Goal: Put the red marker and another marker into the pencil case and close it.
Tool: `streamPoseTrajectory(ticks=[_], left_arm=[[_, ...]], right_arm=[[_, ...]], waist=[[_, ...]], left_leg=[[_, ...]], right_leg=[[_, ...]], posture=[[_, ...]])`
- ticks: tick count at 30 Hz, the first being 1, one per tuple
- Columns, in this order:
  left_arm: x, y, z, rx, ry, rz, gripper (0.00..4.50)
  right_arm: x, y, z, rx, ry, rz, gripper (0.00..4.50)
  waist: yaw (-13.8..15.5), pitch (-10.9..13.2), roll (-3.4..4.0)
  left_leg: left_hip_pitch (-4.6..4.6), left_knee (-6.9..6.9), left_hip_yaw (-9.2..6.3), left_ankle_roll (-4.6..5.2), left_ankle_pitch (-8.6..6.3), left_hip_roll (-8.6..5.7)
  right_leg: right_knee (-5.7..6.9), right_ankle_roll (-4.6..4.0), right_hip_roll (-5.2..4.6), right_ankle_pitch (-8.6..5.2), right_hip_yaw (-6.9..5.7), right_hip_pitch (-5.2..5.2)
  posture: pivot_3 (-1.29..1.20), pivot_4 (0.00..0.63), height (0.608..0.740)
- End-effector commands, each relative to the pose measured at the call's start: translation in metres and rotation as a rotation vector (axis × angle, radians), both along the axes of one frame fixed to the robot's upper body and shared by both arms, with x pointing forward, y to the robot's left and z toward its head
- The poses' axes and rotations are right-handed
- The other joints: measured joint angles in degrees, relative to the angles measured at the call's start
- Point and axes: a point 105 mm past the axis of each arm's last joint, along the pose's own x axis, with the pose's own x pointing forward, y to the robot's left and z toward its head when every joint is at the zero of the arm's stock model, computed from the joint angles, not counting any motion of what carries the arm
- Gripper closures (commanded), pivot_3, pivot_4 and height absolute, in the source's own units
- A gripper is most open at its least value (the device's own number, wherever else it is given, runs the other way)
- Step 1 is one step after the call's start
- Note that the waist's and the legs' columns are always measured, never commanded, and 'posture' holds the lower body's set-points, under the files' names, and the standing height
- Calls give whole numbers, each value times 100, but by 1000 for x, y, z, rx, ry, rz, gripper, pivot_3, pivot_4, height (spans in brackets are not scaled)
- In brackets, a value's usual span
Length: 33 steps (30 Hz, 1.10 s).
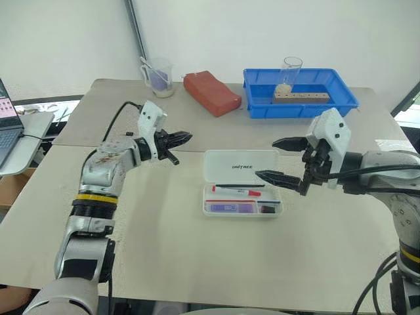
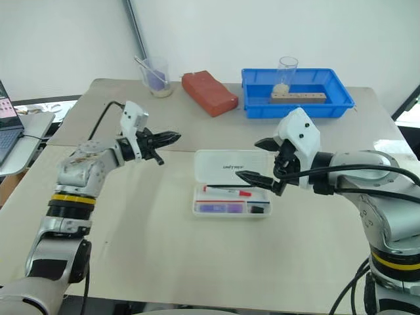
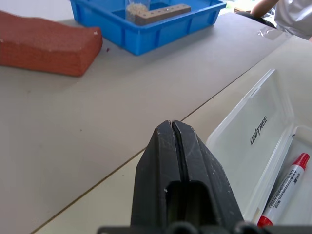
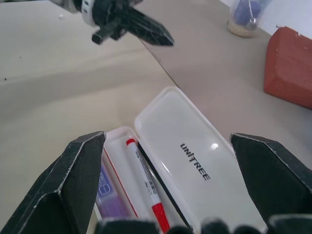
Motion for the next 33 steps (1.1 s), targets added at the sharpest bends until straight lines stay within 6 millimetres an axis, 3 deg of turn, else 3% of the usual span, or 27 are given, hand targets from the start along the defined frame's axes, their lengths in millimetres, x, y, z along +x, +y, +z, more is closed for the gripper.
streamPoseTrajectory(ticks=[1, 6, 13, 18, 22, 26, 30, 33], left_arm=[[8, -12, 0, 35, -2, -34, 4425], [12, -27, -21, 57, 85, -91, 4425], [5, -39, -14, 3, 136, -207, 4425], [-24, -41, -13, 13, 163, -401, 4425], [-59, -45, -18, 88, 149, -579, 4425], [-86, -50, -36, 237, 98, -683, 4425], [-95, -57, -66, 371, 80, -685, 4425], [-99, -55, -88, 485, 51, -702, 4425]], right_arm=[[-7, 4, 11, 2, -46, -8, 0], [-9, 4, 8, -5, -44, -30, 0], [-10, 1, 8, -3, -46, -49, 0], [-13, -3, 3, -13, -25, -33, 0], [-20, -3, -5, -43, 11, 8, 0], [-27, -4, -14, -85, 55, 46, 0], [-37, -16, -48, -225, 161, 53, 0], [-36, -26, -63, -266, 180, 35, 0]], waist=[[10, 0, -1], [-12, 1, -1], [-33, 2, -3], [-37, 0, -1], [-48, 0, 1], [-32, 0, 0], [0, 3, -5], [-19, 5, -23]], left_leg=[[-1, 0, -2, 0, 0, -1], [-4, -1, -3, 0, 0, -3], [-7, -10, -6, 0, 0, -2], [-10, -10, -6, 0, 0, -3], [-6, -15, -5, 0, 0, 0], [-6, -15, -5, 0, 0, 2], [-4, -9, -5, 0, 0, 0], [-4, -10, -2, 0, 0, 1]], right_leg=[[-2, 0, 0, 0, -2, 1], [-2, 1, 0, 0, -1, -3], [-2, 1, 4, -1, -1, -10], [-3, 1, 3, -1, 0, -12], [-4, 0, 3, 0, 0, -9], [-6, -2, 1, 0, 0, -6], [-14, -1, -7, -1, -7, 3], [-24, -1, -11, -1, -5, 7]], posture=[[0, 150, 740], [0, 150, 740], [0, 150, 740], [0, 150, 740], [0, 150, 740], [0, 150, 740], [0, 150, 740], [0, 150, 740]])
